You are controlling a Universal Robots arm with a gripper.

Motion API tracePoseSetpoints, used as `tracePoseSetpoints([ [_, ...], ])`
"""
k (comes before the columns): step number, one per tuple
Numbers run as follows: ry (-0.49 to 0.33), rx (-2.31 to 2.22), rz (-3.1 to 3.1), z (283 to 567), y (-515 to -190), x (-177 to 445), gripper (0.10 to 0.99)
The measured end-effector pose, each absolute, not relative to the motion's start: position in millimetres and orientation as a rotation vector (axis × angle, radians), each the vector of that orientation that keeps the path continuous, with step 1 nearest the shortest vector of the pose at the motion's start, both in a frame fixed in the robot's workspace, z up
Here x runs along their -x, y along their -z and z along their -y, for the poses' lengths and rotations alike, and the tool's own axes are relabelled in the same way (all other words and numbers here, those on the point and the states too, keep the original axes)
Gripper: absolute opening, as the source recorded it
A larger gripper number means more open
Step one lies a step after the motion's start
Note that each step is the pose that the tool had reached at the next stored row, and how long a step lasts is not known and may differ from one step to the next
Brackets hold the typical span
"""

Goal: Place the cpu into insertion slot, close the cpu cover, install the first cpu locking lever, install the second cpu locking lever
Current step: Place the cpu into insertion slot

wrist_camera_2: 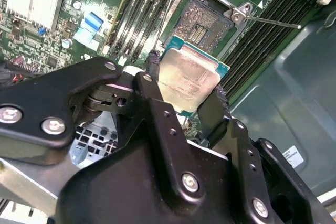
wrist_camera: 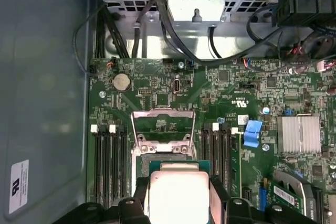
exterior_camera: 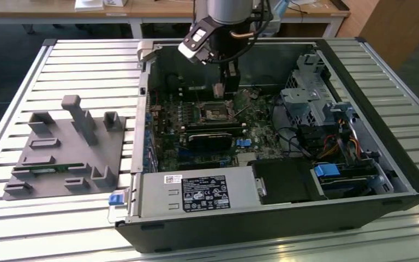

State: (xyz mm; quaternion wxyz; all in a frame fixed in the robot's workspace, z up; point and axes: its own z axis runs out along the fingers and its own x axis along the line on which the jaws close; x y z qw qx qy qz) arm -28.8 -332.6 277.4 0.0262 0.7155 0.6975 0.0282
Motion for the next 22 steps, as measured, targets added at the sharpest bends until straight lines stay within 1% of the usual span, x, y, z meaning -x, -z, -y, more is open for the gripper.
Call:
tracePoseSetpoints([
  [22,-0.072,-2.205,-2.148,333,-264,29,0.537],
])
